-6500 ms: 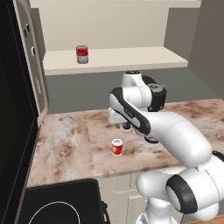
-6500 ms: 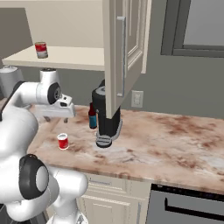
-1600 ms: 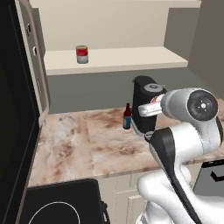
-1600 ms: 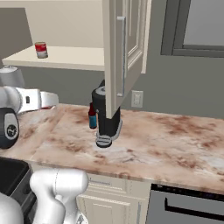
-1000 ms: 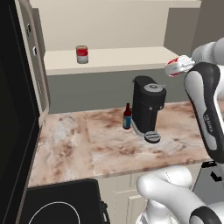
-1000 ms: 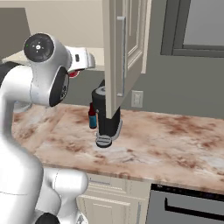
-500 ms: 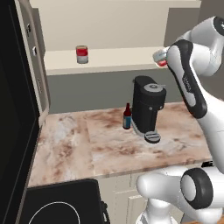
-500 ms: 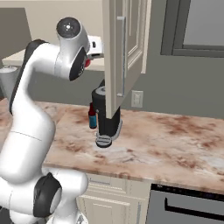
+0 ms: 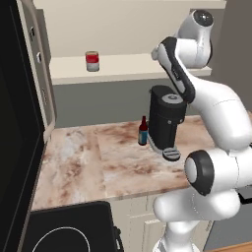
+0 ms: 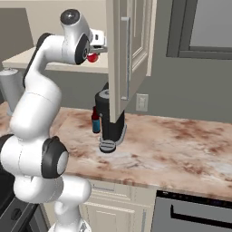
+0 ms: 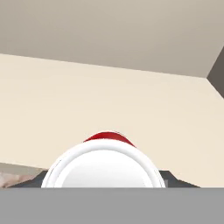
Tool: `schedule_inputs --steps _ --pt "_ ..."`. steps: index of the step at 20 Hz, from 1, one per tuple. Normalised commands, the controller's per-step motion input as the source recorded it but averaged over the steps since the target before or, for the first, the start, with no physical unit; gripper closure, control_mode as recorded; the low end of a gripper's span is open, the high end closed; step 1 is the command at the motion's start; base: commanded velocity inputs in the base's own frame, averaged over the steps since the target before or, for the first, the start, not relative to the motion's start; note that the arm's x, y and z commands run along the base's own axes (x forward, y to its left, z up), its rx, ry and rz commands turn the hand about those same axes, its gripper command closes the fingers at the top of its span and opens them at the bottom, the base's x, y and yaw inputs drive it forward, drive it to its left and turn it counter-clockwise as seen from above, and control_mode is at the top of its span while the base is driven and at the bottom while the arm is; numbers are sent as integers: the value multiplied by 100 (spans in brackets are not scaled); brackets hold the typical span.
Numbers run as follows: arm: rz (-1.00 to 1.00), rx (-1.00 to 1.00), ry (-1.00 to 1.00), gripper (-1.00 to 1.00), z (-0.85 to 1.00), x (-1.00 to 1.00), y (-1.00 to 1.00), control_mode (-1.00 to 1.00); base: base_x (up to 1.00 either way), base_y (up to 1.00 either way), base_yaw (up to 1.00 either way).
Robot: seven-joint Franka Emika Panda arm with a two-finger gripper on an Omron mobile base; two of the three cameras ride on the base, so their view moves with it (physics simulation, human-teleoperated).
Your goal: Restock the canned food cabinet by taking the new fresh canned food from the counter and placing it in the cabinet. Then, take the old canned food from the cabinet and place it on the counter.
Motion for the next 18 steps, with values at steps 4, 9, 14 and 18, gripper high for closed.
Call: schedule_inputs --steps 4,9,14,18 --pt "-6 0 2 100 -28 86 0 -100 0 0 0" --pt "-3 0 5 100 -42 66 0 -100 0 0 0" --pt "0 0 1 100 -25 57 0 -100 0 0 0" --pt "0 -5 0 -100 -7 53 0 -100 0 0 0"
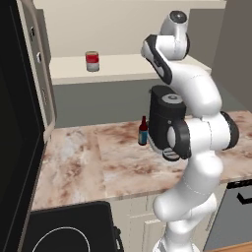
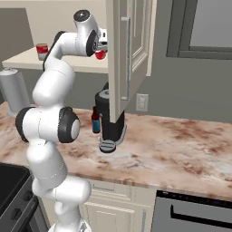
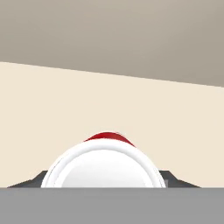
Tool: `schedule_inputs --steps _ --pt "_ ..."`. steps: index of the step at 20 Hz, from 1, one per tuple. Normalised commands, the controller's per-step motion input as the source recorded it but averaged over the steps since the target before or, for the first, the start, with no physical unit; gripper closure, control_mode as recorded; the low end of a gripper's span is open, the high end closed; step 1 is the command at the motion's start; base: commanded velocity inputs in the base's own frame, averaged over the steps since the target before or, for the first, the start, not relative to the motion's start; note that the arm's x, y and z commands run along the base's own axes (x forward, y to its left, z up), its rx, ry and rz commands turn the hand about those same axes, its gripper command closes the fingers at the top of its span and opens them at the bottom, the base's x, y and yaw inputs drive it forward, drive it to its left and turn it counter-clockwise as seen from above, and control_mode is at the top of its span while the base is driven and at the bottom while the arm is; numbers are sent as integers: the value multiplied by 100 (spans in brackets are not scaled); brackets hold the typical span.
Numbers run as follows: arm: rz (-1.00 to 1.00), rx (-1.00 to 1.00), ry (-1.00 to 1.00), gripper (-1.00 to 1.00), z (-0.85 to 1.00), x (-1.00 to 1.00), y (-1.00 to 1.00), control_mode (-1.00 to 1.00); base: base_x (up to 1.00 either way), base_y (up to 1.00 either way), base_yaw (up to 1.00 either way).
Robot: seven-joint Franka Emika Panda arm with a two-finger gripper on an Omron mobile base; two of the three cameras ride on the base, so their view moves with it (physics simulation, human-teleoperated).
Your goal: Restock the canned food cabinet by taking the new fresh canned food from the counter and placing it in the cabinet. Then, take the old canned food from the cabinet and place it on the counter.
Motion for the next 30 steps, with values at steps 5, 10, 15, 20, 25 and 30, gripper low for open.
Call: schedule_inputs --steps 5,10,15,20,25,30 --pt "0 -5 0 -100 -5 22 0 -100 0 0 0" --pt "0 -6 -4 -100 -1 33 0 -100 0 0 0" --pt "0 -5 -5 -100 0 41 0 -100 0 0 0" --pt "0 -3 -4 -100 0 33 0 -100 0 0 0" --pt "0 -4 -3 -100 0 43 0 -100 0 0 0" --pt "-2 -1 -1 -100 5 22 3 -100 0 0 0"
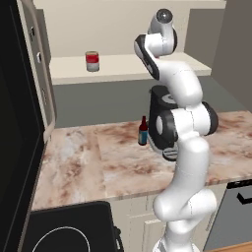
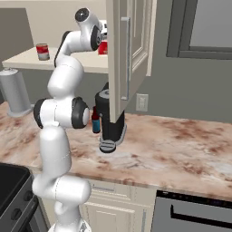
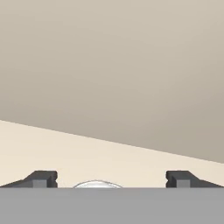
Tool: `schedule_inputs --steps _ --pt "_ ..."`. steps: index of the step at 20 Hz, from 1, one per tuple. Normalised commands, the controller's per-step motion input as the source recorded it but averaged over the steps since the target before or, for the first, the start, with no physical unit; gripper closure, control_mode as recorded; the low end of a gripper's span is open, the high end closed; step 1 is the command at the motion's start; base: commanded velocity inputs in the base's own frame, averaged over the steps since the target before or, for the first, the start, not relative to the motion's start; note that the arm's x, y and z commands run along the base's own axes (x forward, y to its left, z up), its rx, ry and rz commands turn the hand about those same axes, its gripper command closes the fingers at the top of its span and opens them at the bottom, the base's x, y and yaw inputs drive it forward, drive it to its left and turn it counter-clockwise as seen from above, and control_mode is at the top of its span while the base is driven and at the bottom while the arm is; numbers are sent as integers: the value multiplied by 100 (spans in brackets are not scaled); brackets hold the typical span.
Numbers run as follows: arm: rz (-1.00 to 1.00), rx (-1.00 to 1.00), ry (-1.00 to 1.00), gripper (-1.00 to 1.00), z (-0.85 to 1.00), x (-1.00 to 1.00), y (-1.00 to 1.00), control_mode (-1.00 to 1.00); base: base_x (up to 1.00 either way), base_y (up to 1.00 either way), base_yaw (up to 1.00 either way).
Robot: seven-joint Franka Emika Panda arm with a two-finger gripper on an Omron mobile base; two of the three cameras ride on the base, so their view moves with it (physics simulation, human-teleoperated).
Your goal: Restock the canned food cabinet by taking the new fresh canned food from the counter and placing it in the cabinet. Then, take the old canned food from the cabinet and place it on the counter.
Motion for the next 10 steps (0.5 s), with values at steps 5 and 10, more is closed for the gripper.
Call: schedule_inputs --steps 5,10 --pt "-1 -1 -7 -100 39 -44 34 -100 0 0 0" --pt "0 0 -12 -100 16 -100 62 -100 0 0 0"
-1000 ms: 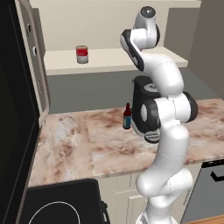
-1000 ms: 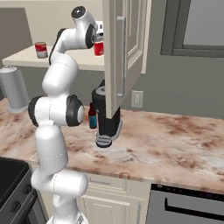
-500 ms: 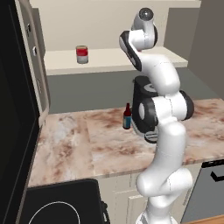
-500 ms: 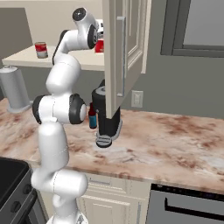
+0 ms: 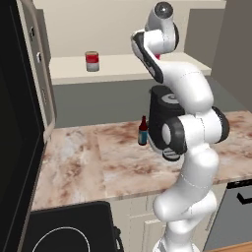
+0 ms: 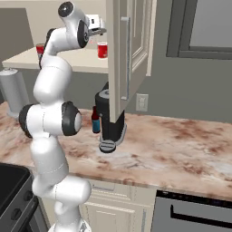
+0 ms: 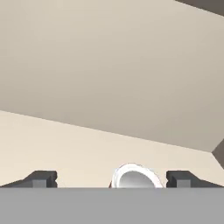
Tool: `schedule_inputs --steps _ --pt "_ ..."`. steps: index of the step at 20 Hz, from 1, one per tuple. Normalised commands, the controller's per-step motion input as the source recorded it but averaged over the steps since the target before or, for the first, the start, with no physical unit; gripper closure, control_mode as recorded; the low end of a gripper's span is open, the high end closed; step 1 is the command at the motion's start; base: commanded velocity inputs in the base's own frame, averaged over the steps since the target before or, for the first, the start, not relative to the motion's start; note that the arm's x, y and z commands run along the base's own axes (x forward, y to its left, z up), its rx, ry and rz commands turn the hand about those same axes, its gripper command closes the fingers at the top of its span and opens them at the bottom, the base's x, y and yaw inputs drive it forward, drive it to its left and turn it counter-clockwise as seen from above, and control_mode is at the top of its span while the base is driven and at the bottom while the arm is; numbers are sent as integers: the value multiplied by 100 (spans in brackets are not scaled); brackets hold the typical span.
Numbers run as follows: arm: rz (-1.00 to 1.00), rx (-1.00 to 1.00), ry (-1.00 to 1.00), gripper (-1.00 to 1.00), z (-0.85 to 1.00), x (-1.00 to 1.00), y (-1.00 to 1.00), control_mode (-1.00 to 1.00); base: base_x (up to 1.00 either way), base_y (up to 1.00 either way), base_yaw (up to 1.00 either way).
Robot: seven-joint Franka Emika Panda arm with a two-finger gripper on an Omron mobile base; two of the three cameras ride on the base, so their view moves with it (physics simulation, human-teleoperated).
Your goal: Restock the canned food cabinet by taking the new fresh canned food from the counter and placing it in the cabinet. Then, take the old canned food from the cabinet and place it on the counter.
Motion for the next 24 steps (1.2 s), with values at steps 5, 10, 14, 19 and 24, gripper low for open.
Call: schedule_inputs --steps 5,10,14,19,24 --pt "0 0 -18 -100 10 -100 98 -100 0 0 0" --pt "0 0 -17 -100 -21 -100 100 -100 0 0 0" --pt "-1 18 -4 -100 -1 -64 85 -100 0 0 0" --pt "0 40 4 -100 0 -34 47 -100 0 0 0" --pt "9 34 23 -100 0 -3 3 -100 0 0 0"
